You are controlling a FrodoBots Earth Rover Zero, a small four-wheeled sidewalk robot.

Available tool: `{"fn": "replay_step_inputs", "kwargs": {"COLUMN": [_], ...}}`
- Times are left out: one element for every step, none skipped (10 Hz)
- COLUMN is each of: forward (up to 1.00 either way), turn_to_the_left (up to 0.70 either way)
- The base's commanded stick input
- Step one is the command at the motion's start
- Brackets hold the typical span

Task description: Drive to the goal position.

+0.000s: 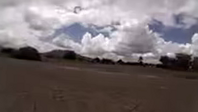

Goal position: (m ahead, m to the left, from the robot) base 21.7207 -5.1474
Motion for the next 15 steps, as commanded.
{"fn": "replay_step_inputs", "kwargs": {"forward": [0.70,0.70,0.70,0.70,0.70,0.85,0.85,0.85,0.85,0.92,1.00,1.00,1.00,1.00,1.00], "turn_to_the_left": [-0.02,0.00,0.00,0.00,0.00,0.00,0.00,0.00,0.00,0.00,0.00,-0.35,-0.39,-0.40,-0.40]}}
